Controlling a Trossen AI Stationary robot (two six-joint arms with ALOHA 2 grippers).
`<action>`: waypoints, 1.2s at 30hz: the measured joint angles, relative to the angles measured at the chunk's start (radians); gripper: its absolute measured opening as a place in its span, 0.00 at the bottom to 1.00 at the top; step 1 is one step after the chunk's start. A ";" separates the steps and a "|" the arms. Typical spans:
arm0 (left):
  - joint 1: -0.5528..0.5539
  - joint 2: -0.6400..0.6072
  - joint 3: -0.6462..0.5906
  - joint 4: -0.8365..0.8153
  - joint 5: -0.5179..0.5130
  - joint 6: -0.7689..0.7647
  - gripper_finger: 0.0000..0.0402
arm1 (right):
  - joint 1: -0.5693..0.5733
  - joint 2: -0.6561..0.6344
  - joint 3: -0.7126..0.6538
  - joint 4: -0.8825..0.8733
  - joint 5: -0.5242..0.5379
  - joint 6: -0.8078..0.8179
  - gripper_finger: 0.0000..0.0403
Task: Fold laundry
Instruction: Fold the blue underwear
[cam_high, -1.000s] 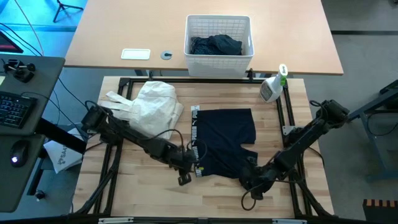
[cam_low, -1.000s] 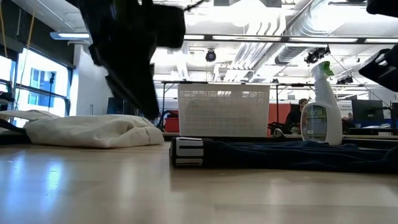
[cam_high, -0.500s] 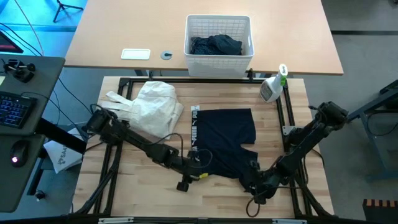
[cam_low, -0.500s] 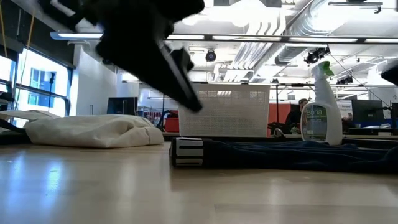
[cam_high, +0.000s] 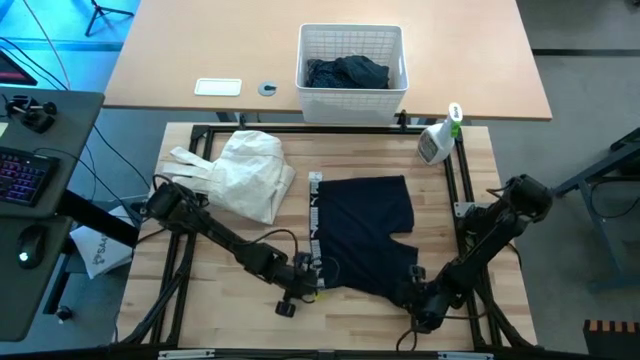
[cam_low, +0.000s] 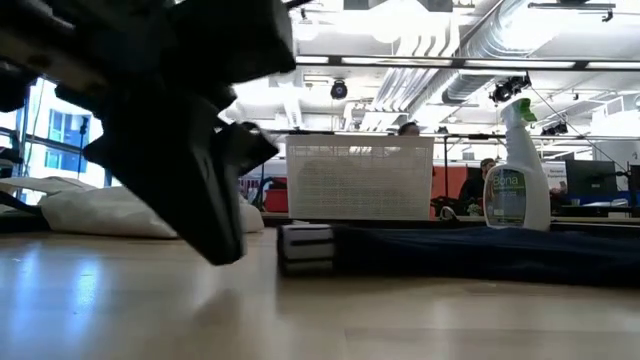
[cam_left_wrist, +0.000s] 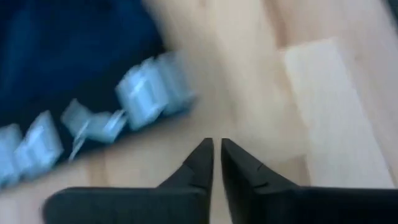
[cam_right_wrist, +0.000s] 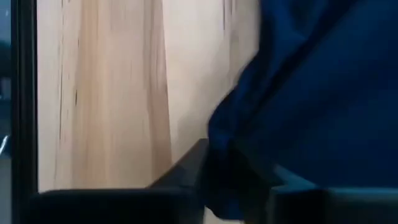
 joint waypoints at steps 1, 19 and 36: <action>0.001 -0.008 -0.001 -0.026 -0.001 -0.023 0.03 | 0.000 -0.016 -0.002 -0.020 -0.019 0.002 0.09; 0.010 -0.091 0.001 0.222 -0.008 -0.057 0.29 | -0.046 -0.290 -0.006 -0.212 0.076 -0.097 0.01; -0.056 0.227 0.278 -0.043 -0.276 -0.145 0.35 | -0.051 -0.291 -0.005 -0.244 -0.011 -0.132 0.01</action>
